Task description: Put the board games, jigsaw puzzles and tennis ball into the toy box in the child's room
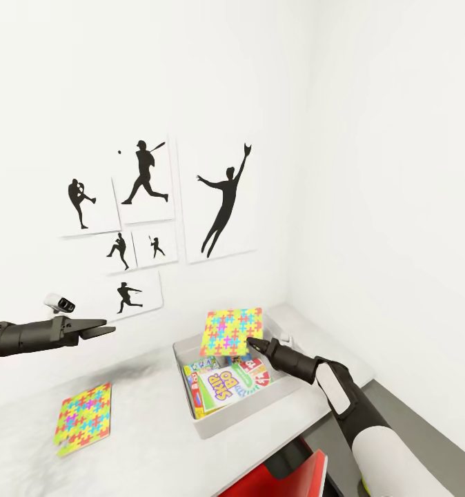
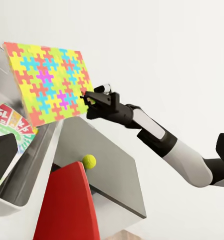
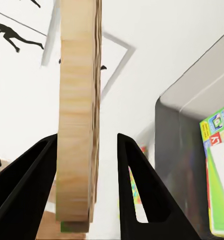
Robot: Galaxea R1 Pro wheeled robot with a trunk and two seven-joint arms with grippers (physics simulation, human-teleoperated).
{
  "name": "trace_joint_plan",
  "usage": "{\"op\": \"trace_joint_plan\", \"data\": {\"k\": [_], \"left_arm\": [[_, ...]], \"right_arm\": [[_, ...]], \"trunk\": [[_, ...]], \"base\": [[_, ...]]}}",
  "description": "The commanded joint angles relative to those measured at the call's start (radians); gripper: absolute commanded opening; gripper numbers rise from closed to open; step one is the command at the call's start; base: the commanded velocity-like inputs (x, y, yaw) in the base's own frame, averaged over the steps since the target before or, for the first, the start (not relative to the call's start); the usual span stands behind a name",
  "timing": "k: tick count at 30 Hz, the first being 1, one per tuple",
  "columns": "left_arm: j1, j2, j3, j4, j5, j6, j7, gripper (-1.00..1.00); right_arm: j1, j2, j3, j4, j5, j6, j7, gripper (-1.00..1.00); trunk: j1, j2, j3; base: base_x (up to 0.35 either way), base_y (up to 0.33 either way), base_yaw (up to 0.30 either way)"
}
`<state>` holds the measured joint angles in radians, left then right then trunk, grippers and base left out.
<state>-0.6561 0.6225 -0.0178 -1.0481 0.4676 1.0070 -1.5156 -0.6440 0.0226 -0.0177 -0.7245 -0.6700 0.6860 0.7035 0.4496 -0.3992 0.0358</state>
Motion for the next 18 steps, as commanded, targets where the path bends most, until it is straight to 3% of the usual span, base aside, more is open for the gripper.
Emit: {"op": "trace_joint_plan", "data": {"k": [1, 4, 6, 13, 18], "left_arm": [[0.0, 0.001, -0.002, 0.0, 0.002, 0.01, -0.003, 1.0], [0.0, 0.0, -0.003, 0.0, 0.002, 0.01, -0.003, 1.0], [0.0, 0.0, -0.003, 0.0, 0.002, 0.01, -0.003, 1.0], [0.0, -0.001, -0.005, 0.0, 0.0, 0.01, -0.001, 1.0], [0.0, -0.015, -0.004, 0.0, 0.0, 0.011, -0.001, 1.0]], "right_arm": [[-0.003, 0.0, -0.003, 0.0, -0.005, 0.032, -0.005, -1.0], [-0.024, 0.0, -0.005, -0.001, -0.004, 0.082, -0.033, -1.0], [-0.07, 0.001, -0.005, 0.001, -0.004, 0.129, -0.068, -1.0], [-0.187, 0.001, -0.007, 0.007, -0.012, 0.278, -0.248, -1.0], [-0.232, 0.001, -0.005, 0.002, -0.006, 0.339, -0.288, -1.0]], "trunk": [[0.0, -0.001, 0.0], [0.0, -0.001, 0.0], [0.0, -0.001, 0.0], [0.0, -0.001, 0.0], [0.0, -0.001, 0.0]], "base": [[0.0, 0.0, 0.0], [0.0, 0.0, 0.0], [0.0, 0.0, 0.0], [0.0, 0.0, 0.0], [0.0, 0.0, 0.0]]}}
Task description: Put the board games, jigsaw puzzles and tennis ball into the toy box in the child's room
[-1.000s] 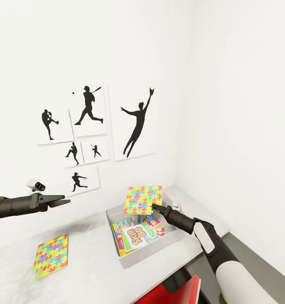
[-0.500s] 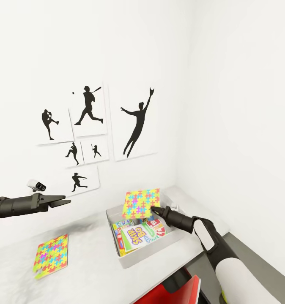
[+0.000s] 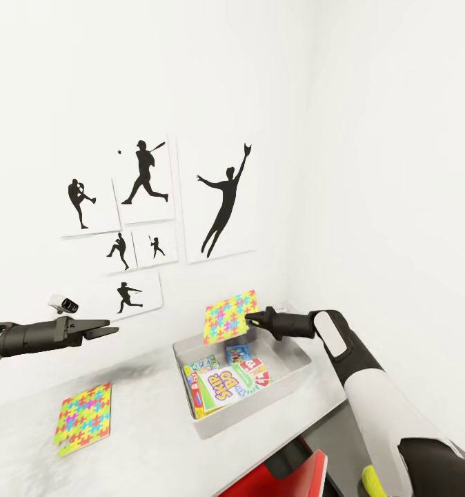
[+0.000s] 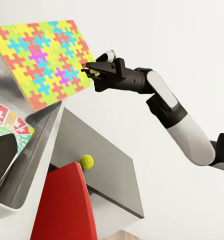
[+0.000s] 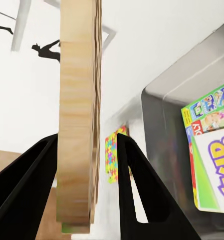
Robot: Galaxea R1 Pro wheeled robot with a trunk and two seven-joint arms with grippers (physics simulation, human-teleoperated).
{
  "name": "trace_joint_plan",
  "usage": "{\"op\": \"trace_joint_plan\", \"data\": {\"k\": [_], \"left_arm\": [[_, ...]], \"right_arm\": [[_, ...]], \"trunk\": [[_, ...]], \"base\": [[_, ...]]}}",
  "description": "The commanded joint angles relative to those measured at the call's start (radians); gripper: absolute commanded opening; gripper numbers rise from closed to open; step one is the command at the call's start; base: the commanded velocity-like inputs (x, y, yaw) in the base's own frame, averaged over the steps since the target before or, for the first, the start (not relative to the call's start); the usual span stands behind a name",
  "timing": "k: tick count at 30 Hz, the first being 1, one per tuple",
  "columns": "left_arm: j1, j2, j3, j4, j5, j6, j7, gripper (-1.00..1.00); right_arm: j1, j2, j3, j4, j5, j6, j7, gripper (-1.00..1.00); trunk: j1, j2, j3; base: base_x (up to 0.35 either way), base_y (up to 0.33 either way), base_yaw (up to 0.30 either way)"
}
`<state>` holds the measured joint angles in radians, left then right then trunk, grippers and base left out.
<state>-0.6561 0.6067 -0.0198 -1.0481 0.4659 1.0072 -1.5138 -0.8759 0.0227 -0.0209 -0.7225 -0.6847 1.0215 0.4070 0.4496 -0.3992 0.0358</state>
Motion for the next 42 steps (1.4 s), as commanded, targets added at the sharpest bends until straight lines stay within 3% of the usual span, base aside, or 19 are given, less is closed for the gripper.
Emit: {"op": "trace_joint_plan", "data": {"k": [1, 12, 32, 37, 39, 40, 42], "left_arm": [[0.0, 0.0, -0.002, 0.0, 0.002, 0.011, -0.003, 1.0], [0.0, -0.002, -0.003, 0.0, 0.002, 0.011, -0.004, 1.0], [0.0, -0.002, -0.002, 0.0, 0.002, 0.011, -0.009, 1.0], [0.0, -0.002, -0.002, 0.0, 0.002, 0.011, -0.01, 1.0], [0.0, -0.002, -0.002, 0.0, 0.002, 0.011, -0.011, 1.0], [0.0, -0.002, -0.002, 0.0, 0.002, 0.011, -0.011, 1.0], [0.0, -0.002, -0.002, 0.0, 0.002, 0.011, -0.011, 1.0]], "right_arm": [[-0.003, 0.0, -0.002, 0.0, 0.01, 0.007, 0.006, -1.0], [0.0, -0.024, 0.007, -0.001, 0.015, 0.026, 0.002, -1.0], [0.002, -0.035, 0.007, 0.023, -0.002, 0.026, -0.043, -1.0], [-0.026, -0.025, 0.064, 0.121, 0.002, 0.026, -0.045, -1.0], [-0.058, -0.022, 0.112, 0.183, 0.003, 0.026, -0.045, -1.0], [-0.078, -0.019, 0.157, 0.223, 0.003, 0.026, -0.045, -1.0], [-0.092, -0.017, 0.196, 0.248, 0.003, 0.026, -0.045, -1.0]], "trunk": [[0.0, -0.001, -0.001], [0.0, -0.001, -0.001], [0.0, -0.001, -0.001], [0.0, -0.001, -0.001], [0.0, -0.001, -0.001], [0.0, -0.001, -0.001], [0.0, -0.001, -0.001]], "base": [[0.0, 0.0, 0.0], [0.0, 0.0, 0.0], [0.0, 0.0, 0.0], [0.0, 0.0, 0.0], [0.0, 0.0, 0.0], [0.0, 0.0, 0.0], [0.0, 0.0, 0.0]]}}
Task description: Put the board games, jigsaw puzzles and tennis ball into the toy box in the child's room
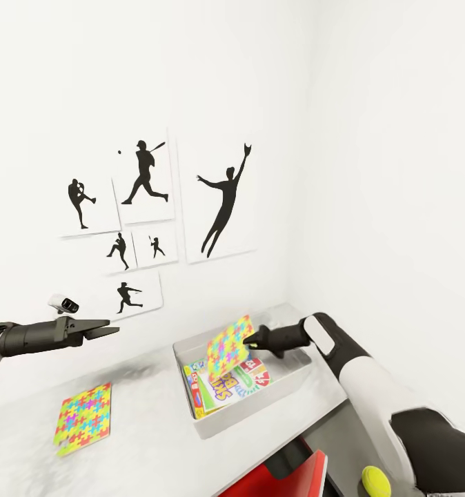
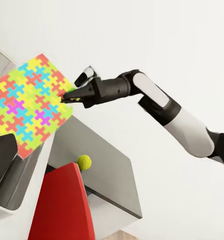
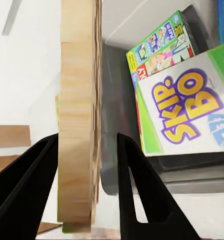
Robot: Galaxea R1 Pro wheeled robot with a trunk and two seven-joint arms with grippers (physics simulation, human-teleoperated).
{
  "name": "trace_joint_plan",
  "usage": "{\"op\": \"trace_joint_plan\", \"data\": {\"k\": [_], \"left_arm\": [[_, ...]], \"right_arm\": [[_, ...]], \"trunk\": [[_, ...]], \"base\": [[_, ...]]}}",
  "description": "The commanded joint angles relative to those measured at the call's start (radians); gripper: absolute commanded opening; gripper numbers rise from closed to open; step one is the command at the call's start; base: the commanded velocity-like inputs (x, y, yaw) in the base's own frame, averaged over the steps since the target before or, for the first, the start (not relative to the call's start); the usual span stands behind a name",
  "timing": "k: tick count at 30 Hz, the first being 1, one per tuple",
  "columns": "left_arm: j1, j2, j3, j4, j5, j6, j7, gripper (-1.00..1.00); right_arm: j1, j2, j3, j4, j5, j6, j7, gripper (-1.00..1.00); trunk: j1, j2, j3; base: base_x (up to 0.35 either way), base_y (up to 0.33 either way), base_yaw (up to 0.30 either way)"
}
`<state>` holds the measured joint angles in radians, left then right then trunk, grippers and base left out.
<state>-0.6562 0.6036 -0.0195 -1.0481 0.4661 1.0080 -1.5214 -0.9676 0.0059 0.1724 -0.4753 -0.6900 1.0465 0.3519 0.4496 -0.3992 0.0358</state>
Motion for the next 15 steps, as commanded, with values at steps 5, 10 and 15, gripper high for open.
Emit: {"op": "trace_joint_plan", "data": {"k": [5, 10, 15], "left_arm": [[0.0, 0.001, -0.001, 0.0, 0.002, 0.011, -0.003, 1.0], [0.0, 0.001, -0.003, 0.0, 0.002, 0.011, -0.003, 1.0], [0.0, 0.001, -0.002, 0.0, 0.002, 0.011, -0.003, 1.0]], "right_arm": [[-0.018, 0.004, 0.05, 0.025, 0.009, 0.001, 0.011, -1.0], [-0.021, 0.045, 0.059, 0.04, 0.012, 0.001, 0.01, -1.0], [-0.035, 0.073, 0.097, 0.069, 0.015, 0.001, 0.01, -1.0]], "trunk": [[0.0, -0.001, 0.0], [0.0, -0.001, 0.0], [0.0, -0.001, 0.0]], "base": [[0.0, 0.0, 0.0], [0.0, 0.0, 0.0], [0.0, 0.0, 0.0]]}}
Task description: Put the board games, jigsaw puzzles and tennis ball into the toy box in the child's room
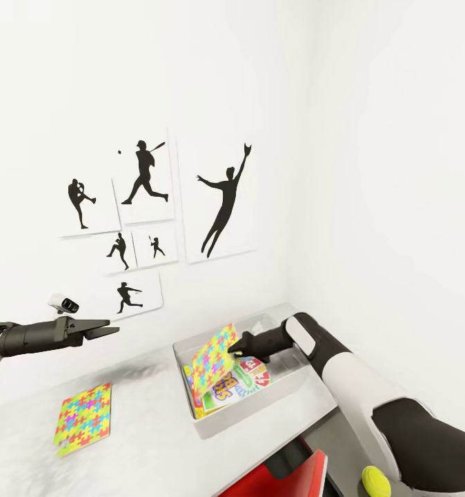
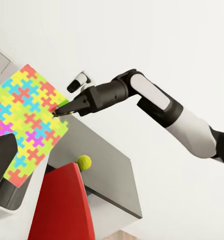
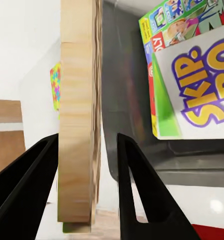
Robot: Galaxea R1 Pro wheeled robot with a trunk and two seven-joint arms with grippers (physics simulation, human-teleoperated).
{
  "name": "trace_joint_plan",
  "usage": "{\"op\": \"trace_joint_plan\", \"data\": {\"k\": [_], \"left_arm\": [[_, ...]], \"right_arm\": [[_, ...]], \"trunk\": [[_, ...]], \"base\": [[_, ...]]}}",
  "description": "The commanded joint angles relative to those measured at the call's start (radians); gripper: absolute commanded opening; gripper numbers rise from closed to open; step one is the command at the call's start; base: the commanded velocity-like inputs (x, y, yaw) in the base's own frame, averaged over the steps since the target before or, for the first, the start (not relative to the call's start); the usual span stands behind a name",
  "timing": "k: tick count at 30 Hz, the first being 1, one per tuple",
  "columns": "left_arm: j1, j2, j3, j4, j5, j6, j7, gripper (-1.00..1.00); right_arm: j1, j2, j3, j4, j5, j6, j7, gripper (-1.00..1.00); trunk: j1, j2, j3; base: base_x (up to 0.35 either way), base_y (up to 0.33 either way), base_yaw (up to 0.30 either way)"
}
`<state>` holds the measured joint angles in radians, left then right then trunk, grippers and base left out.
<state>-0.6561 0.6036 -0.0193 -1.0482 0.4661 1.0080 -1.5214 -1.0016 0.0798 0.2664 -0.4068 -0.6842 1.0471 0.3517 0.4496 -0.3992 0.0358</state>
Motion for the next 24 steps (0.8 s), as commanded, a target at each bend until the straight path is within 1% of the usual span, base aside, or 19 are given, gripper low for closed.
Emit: {"op": "trace_joint_plan", "data": {"k": [1, 2, 4, 7, 17, 24], "left_arm": [[0.0, 0.001, -0.002, 0.0, 0.002, 0.011, -0.003, 1.0], [0.0, 0.001, -0.002, 0.0, 0.002, 0.011, -0.003, 1.0], [0.0, 0.001, -0.002, 0.0, 0.002, 0.011, -0.003, 1.0], [0.0, 0.001, -0.002, 0.0, 0.002, 0.011, -0.003, 1.0], [0.0, 0.001, -0.002, 0.0, 0.002, 0.011, -0.003, 1.0], [0.0, 0.001, -0.002, -0.001, 0.002, 0.011, -0.003, 1.0]], "right_arm": [[-0.006, 0.003, 0.021, 0.009, 0.009, 0.0, 0.01, -1.0], [-0.011, 0.005, 0.037, 0.018, 0.009, 0.0, 0.01, -1.0], [-0.017, 0.007, 0.057, 0.029, 0.008, 0.0, 0.01, -1.0], [-0.02, 0.005, 0.067, 0.037, 0.008, 0.0, 0.011, -1.0], [-0.022, -0.008, 0.074, 0.041, 0.009, 0.0, 0.012, -1.0], [-0.023, -0.008, 0.074, 0.041, 0.012, 0.0, 0.012, -1.0]], "trunk": [[0.0, -0.001, 0.0], [0.0, -0.001, 0.0], [0.0, -0.001, 0.0], [0.0, -0.001, 0.0], [0.0, -0.001, 0.0], [0.0, -0.001, 0.0]], "base": [[0.0, 0.0, 0.0], [0.0, 0.0, 0.0], [0.0, 0.0, 0.0], [0.0, 0.0, 0.0], [0.0, 0.0, 0.0], [0.0, 0.0, 0.0]]}}
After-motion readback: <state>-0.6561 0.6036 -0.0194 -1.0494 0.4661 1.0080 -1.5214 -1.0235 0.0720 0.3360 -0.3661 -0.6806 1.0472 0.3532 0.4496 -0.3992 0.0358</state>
